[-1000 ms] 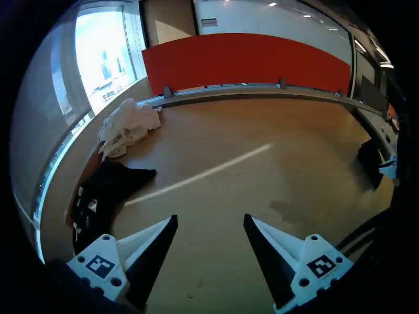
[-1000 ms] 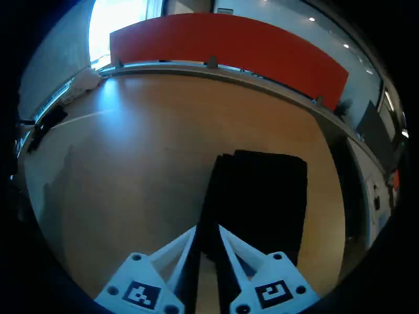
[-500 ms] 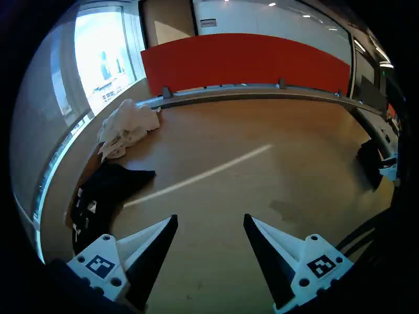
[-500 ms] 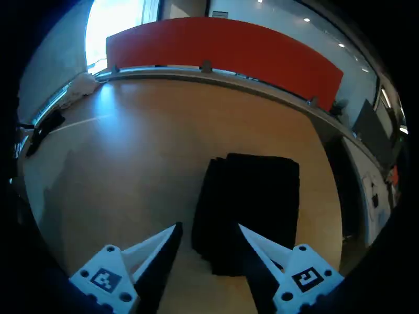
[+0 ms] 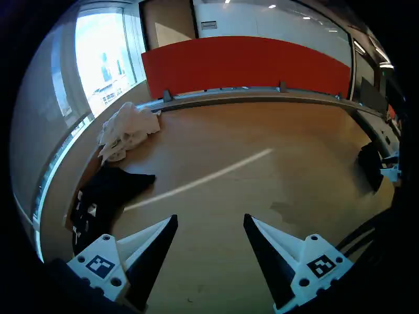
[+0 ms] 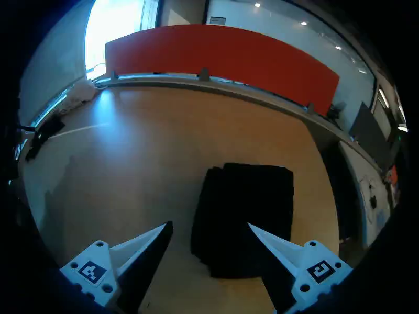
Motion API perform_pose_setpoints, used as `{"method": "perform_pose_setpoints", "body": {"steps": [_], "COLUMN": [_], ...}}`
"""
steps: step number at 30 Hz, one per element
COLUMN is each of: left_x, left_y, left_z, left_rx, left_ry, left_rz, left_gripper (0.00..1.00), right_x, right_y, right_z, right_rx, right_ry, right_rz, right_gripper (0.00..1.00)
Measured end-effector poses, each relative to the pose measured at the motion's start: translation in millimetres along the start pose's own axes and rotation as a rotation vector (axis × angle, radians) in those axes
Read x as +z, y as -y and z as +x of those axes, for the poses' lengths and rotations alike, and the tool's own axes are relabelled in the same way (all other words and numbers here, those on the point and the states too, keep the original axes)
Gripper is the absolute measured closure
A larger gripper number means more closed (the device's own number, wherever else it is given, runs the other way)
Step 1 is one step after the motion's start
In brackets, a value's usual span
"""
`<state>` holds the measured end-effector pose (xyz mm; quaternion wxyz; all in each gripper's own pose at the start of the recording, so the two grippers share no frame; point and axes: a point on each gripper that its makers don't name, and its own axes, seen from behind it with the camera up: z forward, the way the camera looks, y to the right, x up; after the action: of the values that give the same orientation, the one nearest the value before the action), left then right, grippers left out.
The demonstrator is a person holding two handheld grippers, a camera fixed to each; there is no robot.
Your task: Fold towel
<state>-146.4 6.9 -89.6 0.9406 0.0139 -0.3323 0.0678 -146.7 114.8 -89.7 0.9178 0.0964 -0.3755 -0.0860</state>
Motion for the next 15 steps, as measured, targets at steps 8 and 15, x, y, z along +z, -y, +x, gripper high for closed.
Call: {"method": "perform_pose_setpoints", "body": {"steps": [8,15], "left_x": [1.5,2.1], "left_y": [2.3,7.9], "left_z": [10.0,25.4], "left_rx": [-0.008,-0.019], "left_ry": [-0.027,-0.071], "left_rz": [0.001,0.009], "left_gripper": [0.07,0.07], "right_x": [-8.0,-19.4], "right_y": [-1.8,-2.1], "right_z": [23.0,61.0], "right_rx": [0.01,0.044], "right_ry": [-0.067,-0.194], "right_rz": [-0.03,-0.057], "right_gripper": [0.0,0.0]}}
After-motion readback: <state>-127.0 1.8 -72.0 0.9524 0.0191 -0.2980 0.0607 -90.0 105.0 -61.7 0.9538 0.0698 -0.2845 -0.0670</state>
